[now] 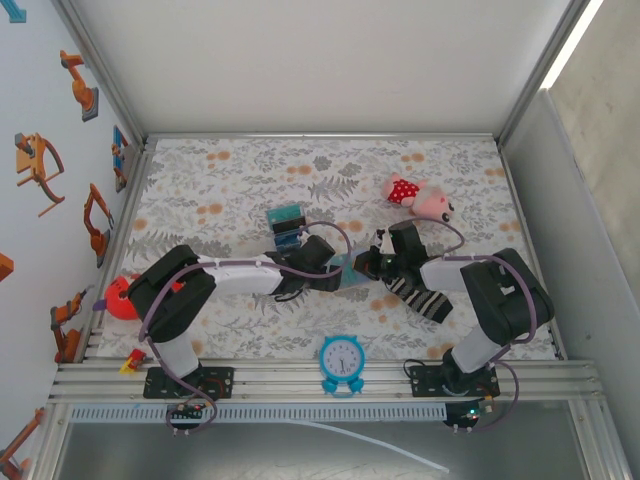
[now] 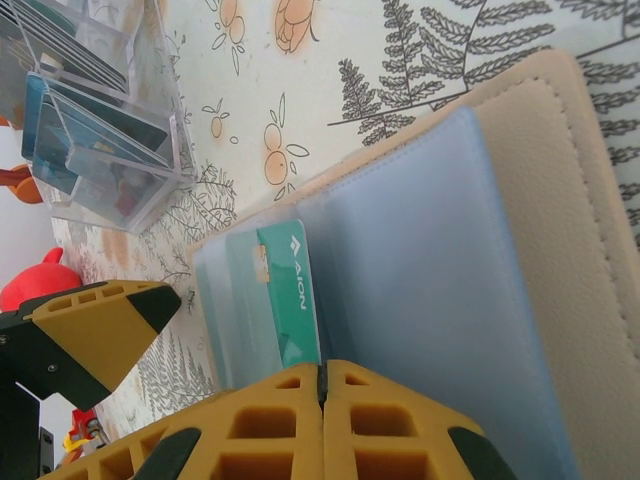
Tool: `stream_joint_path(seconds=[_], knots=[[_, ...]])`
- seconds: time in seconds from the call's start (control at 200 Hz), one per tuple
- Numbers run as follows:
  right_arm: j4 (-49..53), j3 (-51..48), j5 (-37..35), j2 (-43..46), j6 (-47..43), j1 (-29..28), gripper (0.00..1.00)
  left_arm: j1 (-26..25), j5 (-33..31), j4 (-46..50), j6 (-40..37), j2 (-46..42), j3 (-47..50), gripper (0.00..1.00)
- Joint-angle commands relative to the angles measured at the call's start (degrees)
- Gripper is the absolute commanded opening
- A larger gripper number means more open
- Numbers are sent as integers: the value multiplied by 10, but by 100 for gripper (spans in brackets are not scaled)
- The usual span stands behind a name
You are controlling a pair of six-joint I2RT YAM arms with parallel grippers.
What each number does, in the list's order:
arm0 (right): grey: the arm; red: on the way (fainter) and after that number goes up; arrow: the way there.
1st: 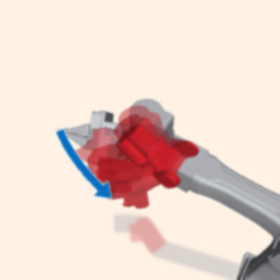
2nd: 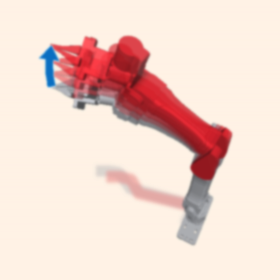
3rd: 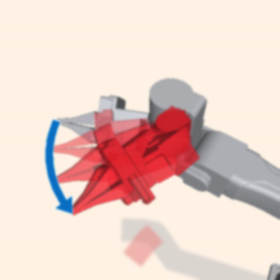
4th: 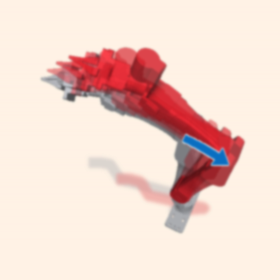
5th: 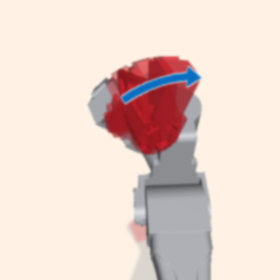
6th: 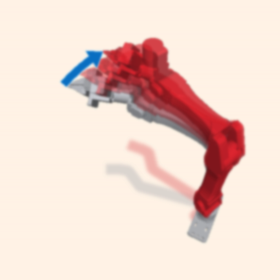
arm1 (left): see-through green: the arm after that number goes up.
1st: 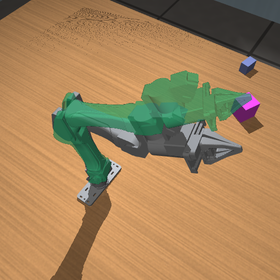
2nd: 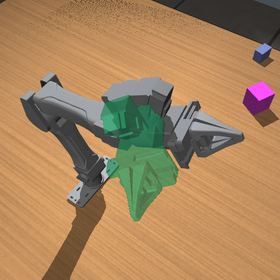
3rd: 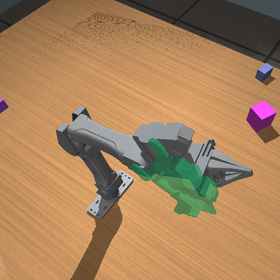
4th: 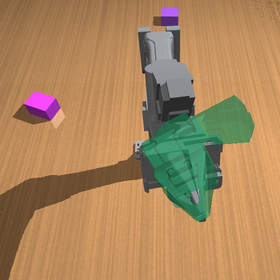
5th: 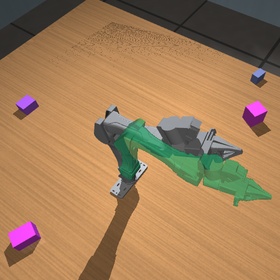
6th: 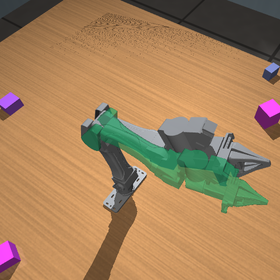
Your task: Take the credit cards out of the card holder
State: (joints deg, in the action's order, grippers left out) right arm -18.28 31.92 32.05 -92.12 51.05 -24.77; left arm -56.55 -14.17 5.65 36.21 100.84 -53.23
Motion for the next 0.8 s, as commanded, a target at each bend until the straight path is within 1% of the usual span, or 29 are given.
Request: stream_joint_path(seconds=[0.0, 0.17, 0.391, 0.486, 0.606, 0.716, 0.796], knots=[[7, -6, -9, 16, -3, 7, 0, 0, -20, 37, -19, 7, -8, 97], [7, -6, -12, 16, -3, 11, 0, 1, -35, 46, -33, 4, -10, 97], [2, -4, -7, 14, -1, 12, 0, 1, -31, 46, -51, 4, -13, 97], [-19, -6, 4, 11, 9, 12, 0, 1, -28, 46, -58, 9, -17, 97], [-70, -14, 28, 1, 30, 11, 0, 2, -24, 47, -62, 20, -23, 97], [-113, -23, 45, -11, 45, 12, 7, 1, -20, 49, -62, 28, -27, 97], [-146, -33, 55, -20, 57, 12, 10, 1, -20, 51, -61, 33, -28, 97]])
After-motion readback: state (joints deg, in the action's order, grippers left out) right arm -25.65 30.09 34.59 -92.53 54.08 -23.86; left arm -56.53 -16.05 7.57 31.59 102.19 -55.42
